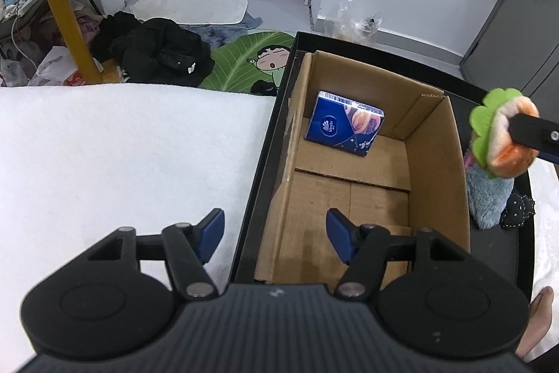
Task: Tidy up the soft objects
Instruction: 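Carry the hamburger plush into the box and open the right gripper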
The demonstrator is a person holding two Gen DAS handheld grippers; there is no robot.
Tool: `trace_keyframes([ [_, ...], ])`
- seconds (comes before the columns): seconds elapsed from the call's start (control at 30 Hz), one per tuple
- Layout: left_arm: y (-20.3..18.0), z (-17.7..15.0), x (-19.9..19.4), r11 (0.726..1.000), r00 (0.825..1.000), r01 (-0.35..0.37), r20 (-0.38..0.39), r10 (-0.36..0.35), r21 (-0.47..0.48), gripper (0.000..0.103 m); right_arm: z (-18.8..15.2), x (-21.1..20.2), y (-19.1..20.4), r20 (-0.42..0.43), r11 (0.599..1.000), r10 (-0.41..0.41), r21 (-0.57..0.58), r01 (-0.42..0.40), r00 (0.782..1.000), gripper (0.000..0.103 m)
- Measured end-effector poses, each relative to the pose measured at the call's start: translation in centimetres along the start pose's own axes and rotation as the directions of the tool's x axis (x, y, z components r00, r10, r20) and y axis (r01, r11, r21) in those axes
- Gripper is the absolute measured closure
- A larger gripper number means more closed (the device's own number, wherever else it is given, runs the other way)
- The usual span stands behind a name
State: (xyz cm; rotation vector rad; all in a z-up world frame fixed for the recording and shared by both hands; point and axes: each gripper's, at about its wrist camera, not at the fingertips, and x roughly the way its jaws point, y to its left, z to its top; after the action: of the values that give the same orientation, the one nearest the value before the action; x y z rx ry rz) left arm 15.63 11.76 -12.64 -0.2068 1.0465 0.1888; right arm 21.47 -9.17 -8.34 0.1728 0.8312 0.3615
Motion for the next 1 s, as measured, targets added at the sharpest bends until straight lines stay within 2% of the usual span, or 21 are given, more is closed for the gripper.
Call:
trace_keyframes([
  [0.07,0.2,0.0,0.1,1.000,1.000,0.006,-0.005,-0.006,-0.006,0.044,-0.1,0.2,0.6,-0.009,1.000,0.003,-0.008,-0.003,1.000,0.082],
  [0.27,0.6,0.1,0.5,1.000,1.000,0.016,-0.018,-0.016,-0.022,0.063,0.0,1.3,2.1,-0.036,0.999,0.013,-0.029,-0.014,0.999,0.082],
  [0.43,1.0,0.0,0.7,0.999,0.999,0.031,-0.027,-0.032,-0.038,0.087,0.0,2.2,3.4,-0.059,0.999,0.034,-0.034,-0.036,0.998,0.082],
  [0.5,1.1,0.0,0.8,0.998,0.999,0.043,-0.026,-0.044,-0.043,0.093,0.1,2.4,3.9,-0.058,0.998,0.048,-0.034,-0.050,0.997,0.082],
  [0.6,1.0,-0.1,0.8,0.998,0.999,0.042,-0.018,-0.043,-0.039,0.093,0.4,2.5,4.3,-0.049,0.997,0.068,-0.026,-0.070,0.996,0.080],
  [0.67,1.1,-0.2,0.8,0.998,0.999,0.043,-0.017,-0.043,-0.039,0.093,0.5,2.8,4.4,-0.054,0.997,0.079,-0.022,-0.080,0.995,0.067],
  [0.73,0.9,-0.2,0.7,0.998,0.999,0.045,-0.018,-0.045,-0.042,0.093,0.5,3.1,4.1,-0.062,0.995,0.098,-0.015,-0.099,0.993,0.061],
  [0.87,1.1,-0.1,0.7,0.998,0.999,0.040,-0.017,-0.041,-0.045,0.093,0.3,2.8,3.3,-0.074,0.996,0.089,-0.007,-0.090,0.993,0.055],
  [1.0,1.0,-0.1,0.6,0.998,0.999,0.036,-0.017,-0.037,-0.041,0.093,0.1,1.7,1.9,-0.066,0.997,0.076,-0.005,-0.076,0.995,0.053],
])
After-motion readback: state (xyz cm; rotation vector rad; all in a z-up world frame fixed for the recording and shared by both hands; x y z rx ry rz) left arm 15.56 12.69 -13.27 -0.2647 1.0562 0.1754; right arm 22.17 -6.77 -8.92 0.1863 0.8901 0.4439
